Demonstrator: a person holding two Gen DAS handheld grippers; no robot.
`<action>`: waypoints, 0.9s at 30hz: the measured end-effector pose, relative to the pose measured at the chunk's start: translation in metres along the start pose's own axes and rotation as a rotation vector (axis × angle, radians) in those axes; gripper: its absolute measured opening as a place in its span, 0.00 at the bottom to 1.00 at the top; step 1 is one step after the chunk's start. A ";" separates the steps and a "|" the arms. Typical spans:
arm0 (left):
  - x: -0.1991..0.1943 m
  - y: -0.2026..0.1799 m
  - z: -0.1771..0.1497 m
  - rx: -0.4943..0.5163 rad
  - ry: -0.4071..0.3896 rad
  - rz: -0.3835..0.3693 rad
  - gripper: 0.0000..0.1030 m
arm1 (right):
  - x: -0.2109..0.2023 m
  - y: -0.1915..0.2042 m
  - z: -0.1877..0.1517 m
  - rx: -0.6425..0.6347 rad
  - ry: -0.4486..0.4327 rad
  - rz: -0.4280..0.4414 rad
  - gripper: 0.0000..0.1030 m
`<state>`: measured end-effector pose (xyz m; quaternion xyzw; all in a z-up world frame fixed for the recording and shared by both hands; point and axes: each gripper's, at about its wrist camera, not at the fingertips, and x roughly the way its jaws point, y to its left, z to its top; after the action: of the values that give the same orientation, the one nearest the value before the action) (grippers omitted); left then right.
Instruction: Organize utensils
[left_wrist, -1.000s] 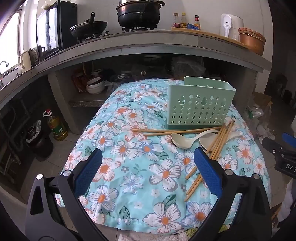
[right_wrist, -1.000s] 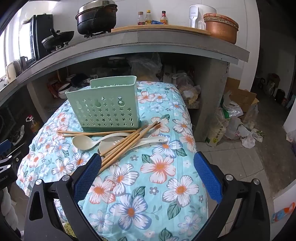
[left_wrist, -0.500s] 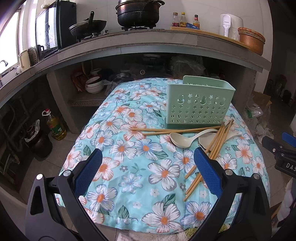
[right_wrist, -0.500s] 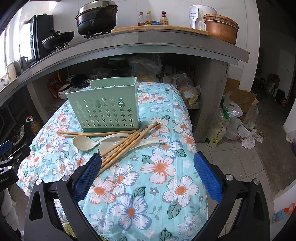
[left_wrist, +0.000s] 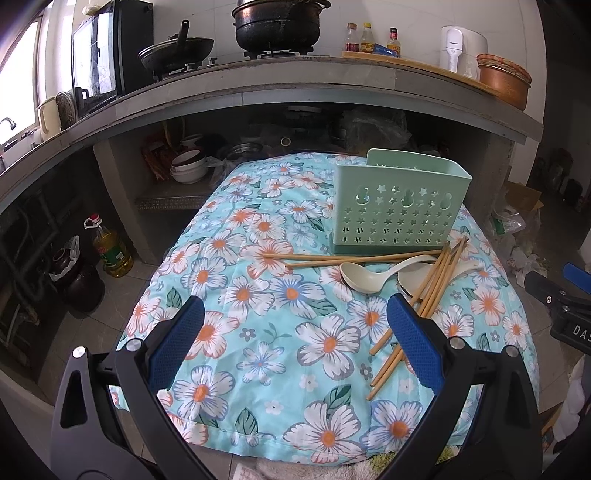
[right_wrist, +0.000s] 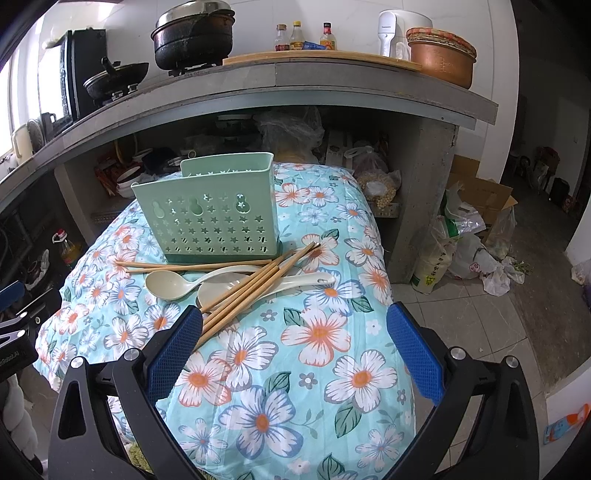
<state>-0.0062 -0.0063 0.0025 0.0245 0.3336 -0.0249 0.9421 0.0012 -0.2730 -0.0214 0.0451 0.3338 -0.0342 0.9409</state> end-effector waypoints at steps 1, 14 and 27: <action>0.000 0.001 0.000 -0.002 0.002 0.001 0.92 | 0.000 0.000 0.000 0.000 0.000 0.000 0.94; 0.003 0.004 -0.001 -0.010 0.014 0.011 0.92 | 0.000 0.000 0.000 0.001 0.000 0.001 0.94; 0.005 0.004 -0.002 -0.014 0.022 0.013 0.92 | 0.001 0.000 0.000 0.002 0.001 0.002 0.94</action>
<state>-0.0031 -0.0019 -0.0018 0.0206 0.3440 -0.0159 0.9386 0.0014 -0.2730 -0.0220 0.0462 0.3343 -0.0335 0.9407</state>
